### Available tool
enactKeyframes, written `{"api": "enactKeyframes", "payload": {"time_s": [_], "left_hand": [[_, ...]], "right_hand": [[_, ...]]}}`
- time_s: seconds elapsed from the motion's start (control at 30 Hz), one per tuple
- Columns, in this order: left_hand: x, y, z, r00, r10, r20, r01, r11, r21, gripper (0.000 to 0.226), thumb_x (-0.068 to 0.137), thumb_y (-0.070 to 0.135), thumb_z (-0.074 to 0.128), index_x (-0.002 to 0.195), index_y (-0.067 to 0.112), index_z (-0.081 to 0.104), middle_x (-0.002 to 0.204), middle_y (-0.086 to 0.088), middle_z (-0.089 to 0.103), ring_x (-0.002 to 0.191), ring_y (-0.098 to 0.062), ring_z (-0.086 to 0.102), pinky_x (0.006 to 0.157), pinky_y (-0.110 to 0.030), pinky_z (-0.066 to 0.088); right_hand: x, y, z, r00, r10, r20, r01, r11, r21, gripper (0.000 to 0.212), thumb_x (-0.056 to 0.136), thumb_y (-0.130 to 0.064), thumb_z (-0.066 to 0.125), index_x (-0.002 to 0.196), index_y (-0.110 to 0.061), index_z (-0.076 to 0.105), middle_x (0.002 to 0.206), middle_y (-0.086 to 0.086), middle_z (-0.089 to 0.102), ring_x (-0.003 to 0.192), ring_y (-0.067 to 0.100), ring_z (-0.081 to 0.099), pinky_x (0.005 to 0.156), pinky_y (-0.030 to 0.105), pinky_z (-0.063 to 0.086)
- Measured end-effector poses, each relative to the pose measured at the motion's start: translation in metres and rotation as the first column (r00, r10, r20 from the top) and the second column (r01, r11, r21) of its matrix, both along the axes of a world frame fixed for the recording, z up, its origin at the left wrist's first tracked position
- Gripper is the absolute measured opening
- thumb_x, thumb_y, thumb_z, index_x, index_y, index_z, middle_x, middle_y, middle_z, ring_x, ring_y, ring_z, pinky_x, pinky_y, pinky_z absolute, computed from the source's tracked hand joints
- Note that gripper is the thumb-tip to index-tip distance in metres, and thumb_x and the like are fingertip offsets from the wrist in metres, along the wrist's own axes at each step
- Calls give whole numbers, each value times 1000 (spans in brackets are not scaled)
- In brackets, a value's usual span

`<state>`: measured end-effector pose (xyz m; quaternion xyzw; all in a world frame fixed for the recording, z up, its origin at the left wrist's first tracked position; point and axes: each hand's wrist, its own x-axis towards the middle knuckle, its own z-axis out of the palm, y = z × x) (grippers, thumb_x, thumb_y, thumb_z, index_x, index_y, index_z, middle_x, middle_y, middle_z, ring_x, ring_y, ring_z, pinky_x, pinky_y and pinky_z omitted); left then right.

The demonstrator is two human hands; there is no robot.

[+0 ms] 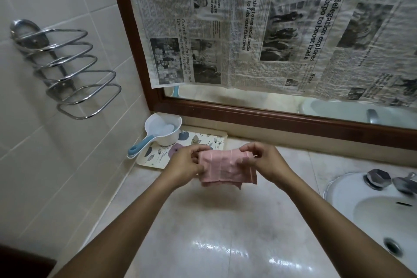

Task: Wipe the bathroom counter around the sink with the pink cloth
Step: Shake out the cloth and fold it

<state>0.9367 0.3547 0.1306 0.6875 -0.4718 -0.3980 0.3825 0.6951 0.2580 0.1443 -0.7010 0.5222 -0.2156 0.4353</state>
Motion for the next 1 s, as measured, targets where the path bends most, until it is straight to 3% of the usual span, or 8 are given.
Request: {"api": "enactKeyframes", "payload": {"time_s": [0.1,0.23,0.33,0.43,0.6,0.7,0.8,1.0], "left_hand": [[-3,5,-2,948,-6,319,9,1000,-11,41,79,-1,77,109,26,76,83,18,63,74,2,62,65,-2,45],[9,7,-26,850,-69,522,39,997,68,13,82,17,72,85,29,76,68,15,64,73,-11,65,56,-18,39],[25,-3,-37,827,-108,551,52,992,116,19,80,16,69,76,34,71,74,15,66,81,-16,67,65,-27,47],[40,-25,-35,795,-32,605,16,999,31,22,83,12,64,84,33,70,89,3,70,86,-22,68,72,-34,53],[63,-57,-34,743,133,656,-24,985,-173,14,89,11,63,95,23,67,87,0,72,80,-23,64,73,-36,55],[72,-52,-69,695,-27,719,37,999,2,13,89,18,70,98,27,68,101,3,71,88,-25,69,78,-35,56],[75,-31,-107,665,-263,699,105,960,261,26,90,21,67,115,26,74,124,2,70,115,-28,65,96,-36,50],[70,-24,-133,721,-76,689,-21,991,131,35,99,25,58,133,24,66,132,1,70,126,-26,59,107,-39,42]], "right_hand": [[6,9,-8,951,143,-274,-169,983,-72,38,79,-23,78,116,-29,74,107,-6,73,94,18,68,72,26,53],[20,16,-26,886,199,-419,-253,964,-77,13,83,-23,66,87,-24,78,73,0,76,71,19,73,66,33,59],[34,6,-36,855,242,-459,-279,960,-13,11,81,-23,68,71,-21,72,65,5,74,67,22,74,66,38,61],[55,-12,-39,886,197,-419,-256,963,-89,1,82,-20,73,81,-20,73,78,3,75,78,24,70,64,31,52],[93,-46,-52,947,83,-309,-185,931,-315,14,87,-11,68,94,-22,73,90,1,71,80,22,65,64,29,43],[94,-38,-82,886,177,-428,-294,929,-225,24,92,-10,62,109,-20,76,105,5,70,93,28,67,75,33,52],[76,-19,-117,753,295,-588,-400,915,-54,34,91,-8,53,114,-23,73,117,6,68,111,36,65,87,39,56],[68,-13,-134,789,256,-559,-359,930,-81,51,90,-3,51,134,-26,64,142,3,54,126,33,51,97,44,53]]}}
